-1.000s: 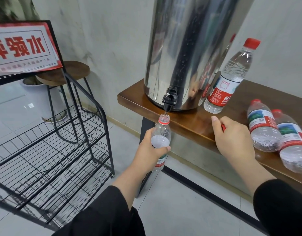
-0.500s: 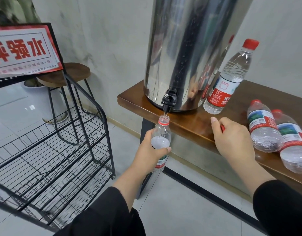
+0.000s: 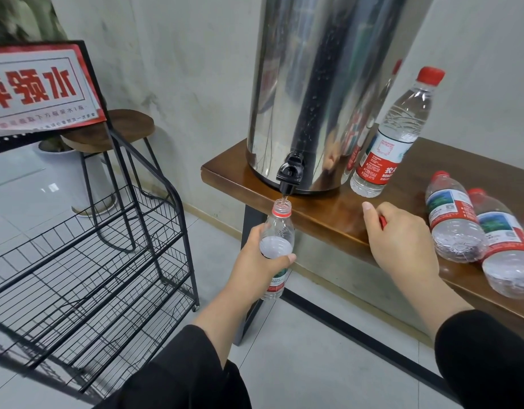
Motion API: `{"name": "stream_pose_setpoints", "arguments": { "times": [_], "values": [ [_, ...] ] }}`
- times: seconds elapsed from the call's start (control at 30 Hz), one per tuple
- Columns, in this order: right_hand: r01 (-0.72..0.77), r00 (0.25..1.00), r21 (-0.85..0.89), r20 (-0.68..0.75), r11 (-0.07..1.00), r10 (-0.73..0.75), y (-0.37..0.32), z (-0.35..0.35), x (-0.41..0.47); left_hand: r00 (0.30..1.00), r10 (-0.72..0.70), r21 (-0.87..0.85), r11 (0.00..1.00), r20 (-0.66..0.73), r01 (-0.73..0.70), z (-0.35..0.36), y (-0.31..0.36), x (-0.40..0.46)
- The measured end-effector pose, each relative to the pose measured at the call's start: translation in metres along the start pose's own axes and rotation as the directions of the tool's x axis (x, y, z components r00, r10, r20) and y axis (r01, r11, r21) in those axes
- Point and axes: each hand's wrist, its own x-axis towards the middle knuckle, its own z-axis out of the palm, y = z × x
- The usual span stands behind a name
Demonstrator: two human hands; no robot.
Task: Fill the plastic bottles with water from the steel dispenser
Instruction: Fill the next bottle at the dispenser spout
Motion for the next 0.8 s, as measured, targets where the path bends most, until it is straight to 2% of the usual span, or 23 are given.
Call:
{"name": "stream_pose_setpoints", "arguments": {
  "times": [0.8],
  "values": [
    [-0.012, 1.0, -0.008, 0.004, 1.0, 0.012, -0.0005, 0.0003, 0.0005, 1.0, -0.022, 0.086, 0.996, -0.012, 0.023, -0.001, 0.0034, 0.0016]
  ]
}}
